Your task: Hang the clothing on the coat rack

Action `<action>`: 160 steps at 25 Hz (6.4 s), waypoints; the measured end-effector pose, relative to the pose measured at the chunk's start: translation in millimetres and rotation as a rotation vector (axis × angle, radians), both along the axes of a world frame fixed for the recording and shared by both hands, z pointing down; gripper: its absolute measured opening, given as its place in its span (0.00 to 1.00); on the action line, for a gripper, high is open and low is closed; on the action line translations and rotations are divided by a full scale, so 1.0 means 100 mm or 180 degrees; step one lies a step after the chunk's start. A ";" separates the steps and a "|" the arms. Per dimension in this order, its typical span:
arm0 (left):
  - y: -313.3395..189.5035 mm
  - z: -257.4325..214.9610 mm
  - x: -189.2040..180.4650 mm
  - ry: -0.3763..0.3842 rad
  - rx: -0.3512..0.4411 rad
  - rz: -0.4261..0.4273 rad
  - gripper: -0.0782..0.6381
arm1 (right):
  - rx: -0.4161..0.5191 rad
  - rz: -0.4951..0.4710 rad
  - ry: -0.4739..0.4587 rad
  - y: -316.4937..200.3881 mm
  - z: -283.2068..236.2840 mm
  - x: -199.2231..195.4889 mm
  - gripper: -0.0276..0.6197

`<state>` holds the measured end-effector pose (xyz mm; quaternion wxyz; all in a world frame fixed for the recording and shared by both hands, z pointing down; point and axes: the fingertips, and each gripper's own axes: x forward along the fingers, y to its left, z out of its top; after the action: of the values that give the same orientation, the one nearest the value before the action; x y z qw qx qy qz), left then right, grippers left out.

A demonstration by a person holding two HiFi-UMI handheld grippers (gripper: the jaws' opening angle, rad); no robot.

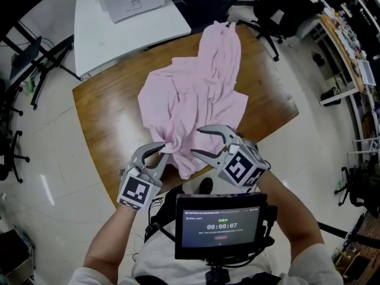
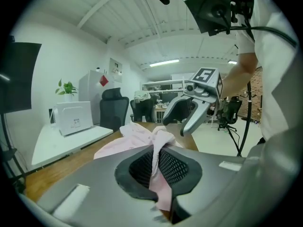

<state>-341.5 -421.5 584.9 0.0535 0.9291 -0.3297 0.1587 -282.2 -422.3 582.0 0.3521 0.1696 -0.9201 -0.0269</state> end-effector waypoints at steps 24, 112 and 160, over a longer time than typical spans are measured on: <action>-0.12 -0.56 -0.05 0.0273 0.0309 0.0046 0.12 | 0.1042 -0.0593 0.1156 -0.50 0.46 -0.16 0.06; 2.53 -3.88 4.55 0.1852 0.1175 0.2589 0.12 | 0.2905 0.3060 -0.0328 2.93 -3.73 4.47 0.06; 4.40 -4.15 6.90 0.2350 0.0196 0.5210 0.12 | 0.3122 0.5724 0.1015 5.11 -4.03 6.32 0.06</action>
<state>348.1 18.8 169.7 0.0013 0.8662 0.4698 -0.1705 349.8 88.4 179.1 0.2522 0.9131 -0.2843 -0.1479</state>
